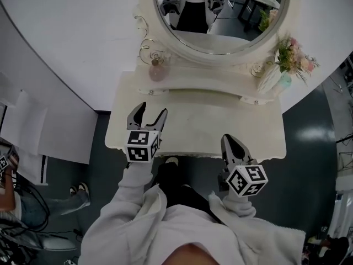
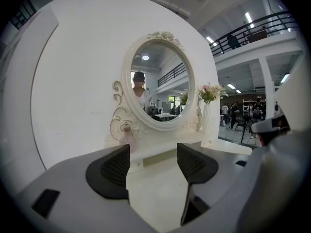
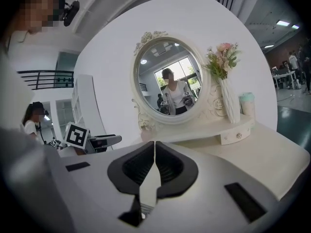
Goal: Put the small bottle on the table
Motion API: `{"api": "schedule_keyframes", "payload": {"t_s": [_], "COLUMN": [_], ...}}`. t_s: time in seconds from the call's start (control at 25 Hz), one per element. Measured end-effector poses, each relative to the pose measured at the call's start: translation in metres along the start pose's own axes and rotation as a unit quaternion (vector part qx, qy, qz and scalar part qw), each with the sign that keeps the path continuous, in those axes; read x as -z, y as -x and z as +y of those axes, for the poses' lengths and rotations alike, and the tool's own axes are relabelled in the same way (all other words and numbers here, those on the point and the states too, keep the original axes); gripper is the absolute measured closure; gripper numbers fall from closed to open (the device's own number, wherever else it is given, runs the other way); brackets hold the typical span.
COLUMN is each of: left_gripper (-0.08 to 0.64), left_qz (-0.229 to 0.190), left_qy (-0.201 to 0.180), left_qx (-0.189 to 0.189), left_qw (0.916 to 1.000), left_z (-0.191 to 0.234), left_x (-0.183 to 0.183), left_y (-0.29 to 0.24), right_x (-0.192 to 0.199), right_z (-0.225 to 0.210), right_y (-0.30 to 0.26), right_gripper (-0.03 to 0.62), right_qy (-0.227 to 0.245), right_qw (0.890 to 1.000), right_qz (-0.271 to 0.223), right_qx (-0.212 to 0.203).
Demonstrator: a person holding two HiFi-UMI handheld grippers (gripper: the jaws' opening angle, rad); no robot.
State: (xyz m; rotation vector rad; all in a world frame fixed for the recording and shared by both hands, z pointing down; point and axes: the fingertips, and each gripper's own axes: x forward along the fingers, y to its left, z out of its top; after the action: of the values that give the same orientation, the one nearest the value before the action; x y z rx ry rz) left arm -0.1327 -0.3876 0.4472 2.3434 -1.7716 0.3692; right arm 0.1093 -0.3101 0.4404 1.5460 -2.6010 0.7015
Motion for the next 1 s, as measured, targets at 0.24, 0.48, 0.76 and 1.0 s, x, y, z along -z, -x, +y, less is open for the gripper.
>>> {"api": "schedule_keyframes", "payload": {"t_s": [0.24,0.48,0.76,1.0], "left_gripper": [0.252,0.312,0.461,0.540], "left_qz": [0.002,-0.003,-0.032,-0.049], "left_qy": [0.017,0.024,0.055,0.051], "left_qx": [0.031,0.074,0.144,0.173], "left_qw": [0.9994,0.9969,0.9876,0.9823], "left_z": [-0.025,-0.057,-0.098,-0.114], "left_x": [0.010,0.021,0.028,0.030], "left_y": [0.040,0.074,0.111,0.126], "right_x": [0.014,0.024,0.028,0.024], "right_z": [0.009,0.018,0.032,0.038], "right_y": [0.015,0.028,0.039,0.047], "right_gripper": [0.558,0.558,0.558,0.558], "right_qy": [0.000,0.016,0.038,0.064], "right_qw": [1.000,1.000,0.999,0.998], "right_qz": [0.002,0.003,-0.003,-0.011], "right_qx": [-0.003,-0.003,-0.012,-0.017]}}
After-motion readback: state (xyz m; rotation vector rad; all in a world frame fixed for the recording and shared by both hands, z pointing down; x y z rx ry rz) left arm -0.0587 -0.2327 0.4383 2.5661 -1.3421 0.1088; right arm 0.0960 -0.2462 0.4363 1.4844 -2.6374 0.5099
